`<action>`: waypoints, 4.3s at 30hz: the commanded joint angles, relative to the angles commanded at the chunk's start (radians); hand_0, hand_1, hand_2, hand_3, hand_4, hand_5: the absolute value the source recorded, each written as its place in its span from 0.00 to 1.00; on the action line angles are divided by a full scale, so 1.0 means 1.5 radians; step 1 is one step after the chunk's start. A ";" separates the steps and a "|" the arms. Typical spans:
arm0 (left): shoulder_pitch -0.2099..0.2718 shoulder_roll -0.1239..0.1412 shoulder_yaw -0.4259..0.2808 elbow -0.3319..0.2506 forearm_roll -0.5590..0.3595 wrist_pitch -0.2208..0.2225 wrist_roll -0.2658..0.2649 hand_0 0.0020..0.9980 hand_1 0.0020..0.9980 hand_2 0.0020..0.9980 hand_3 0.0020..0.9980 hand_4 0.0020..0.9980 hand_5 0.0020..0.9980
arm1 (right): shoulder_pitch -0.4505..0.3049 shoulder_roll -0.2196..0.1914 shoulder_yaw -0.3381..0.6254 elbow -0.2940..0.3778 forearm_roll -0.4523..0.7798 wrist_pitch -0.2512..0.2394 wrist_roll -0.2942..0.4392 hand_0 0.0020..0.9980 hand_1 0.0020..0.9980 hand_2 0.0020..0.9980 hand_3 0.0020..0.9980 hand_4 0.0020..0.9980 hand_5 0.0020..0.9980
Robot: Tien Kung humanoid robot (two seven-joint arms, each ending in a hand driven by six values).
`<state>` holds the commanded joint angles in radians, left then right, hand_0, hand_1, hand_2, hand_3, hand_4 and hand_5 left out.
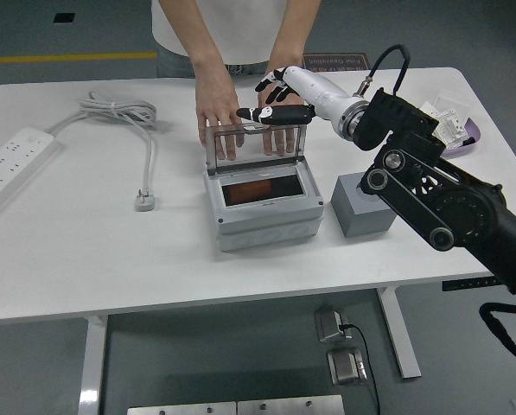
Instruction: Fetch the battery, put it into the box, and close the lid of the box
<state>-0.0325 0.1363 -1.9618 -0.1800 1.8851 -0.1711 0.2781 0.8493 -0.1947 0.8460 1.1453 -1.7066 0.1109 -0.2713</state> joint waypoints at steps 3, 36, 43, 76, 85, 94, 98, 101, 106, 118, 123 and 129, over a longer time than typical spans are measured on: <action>-0.003 0.002 0.000 0.000 0.004 -0.001 0.000 0.67 0.68 0.65 0.76 0.74 0.37 | 0.007 0.011 -0.012 -0.044 0.015 -0.015 0.016 0.80 0.66 0.63 0.76 0.98 0.74; -0.005 -0.002 0.003 0.000 0.004 -0.001 0.000 0.67 0.68 0.65 0.76 0.74 0.37 | -0.050 -0.023 -0.076 0.009 0.012 -0.057 0.032 0.76 0.61 0.61 0.73 0.98 0.77; -0.003 -0.005 0.003 0.000 0.002 -0.001 0.000 0.67 0.68 0.65 0.76 0.74 0.37 | -0.070 -0.030 -0.080 0.040 0.000 -0.050 0.020 0.76 0.61 0.61 0.72 0.97 0.76; 0.001 -0.012 0.001 0.000 0.004 -0.002 -0.001 0.67 0.68 0.65 0.76 0.74 0.37 | -0.110 -0.035 -0.092 0.081 -0.013 -0.058 0.019 0.74 0.58 0.61 0.74 0.95 0.74; 0.004 -0.011 0.000 0.000 0.005 -0.003 0.000 0.67 0.68 0.65 0.75 0.74 0.37 | -0.116 -0.036 -0.072 0.085 -0.025 -0.057 0.018 0.74 0.58 0.60 0.75 0.95 0.75; 0.011 -0.011 0.006 0.000 -0.005 -0.002 0.000 0.67 0.68 0.65 0.75 0.74 0.37 | -0.160 -0.035 0.016 0.131 -0.092 -0.028 -0.012 0.74 0.58 0.60 0.75 0.95 0.75; 0.015 -0.010 0.008 0.000 -0.010 -0.001 0.001 0.67 0.68 0.65 0.75 0.74 0.37 | -0.199 -0.031 0.080 0.181 -0.148 -0.014 -0.029 0.74 0.58 0.59 0.75 0.95 0.75; 0.017 -0.009 0.011 0.000 -0.015 -0.001 0.001 0.67 0.68 0.65 0.75 0.74 0.37 | -0.224 -0.031 0.136 0.222 -0.193 -0.010 -0.033 0.74 0.58 0.59 0.75 0.95 0.75; 0.019 -0.007 0.015 0.000 -0.020 -0.001 0.000 0.67 0.68 0.65 0.75 0.74 0.37 | -0.251 -0.036 0.218 0.264 -0.242 -0.022 -0.025 0.74 0.58 0.59 0.74 0.95 0.75; 0.018 0.010 0.019 0.000 -0.020 -0.002 -0.007 0.67 0.68 0.65 0.75 0.74 0.37 | -0.367 -0.041 0.418 0.285 -0.193 -0.144 0.059 0.74 0.58 0.60 0.73 0.95 0.76; 0.019 0.014 0.023 0.000 -0.019 -0.003 -0.008 0.67 0.68 0.65 0.75 0.74 0.37 | -0.407 -0.039 0.491 0.284 -0.152 -0.184 0.090 0.74 0.58 0.60 0.72 0.95 0.76; 0.016 0.019 0.029 0.000 -0.013 -0.005 -0.011 0.67 0.68 0.65 0.75 0.74 0.37 | -0.435 -0.038 0.571 0.284 -0.084 -0.225 0.137 0.74 0.58 0.60 0.71 0.95 0.77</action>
<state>-0.0089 0.1648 -1.9177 -0.1800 1.8650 -0.1780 0.2622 0.1973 -0.2514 1.7022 1.5711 -1.8333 -0.2266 -0.0657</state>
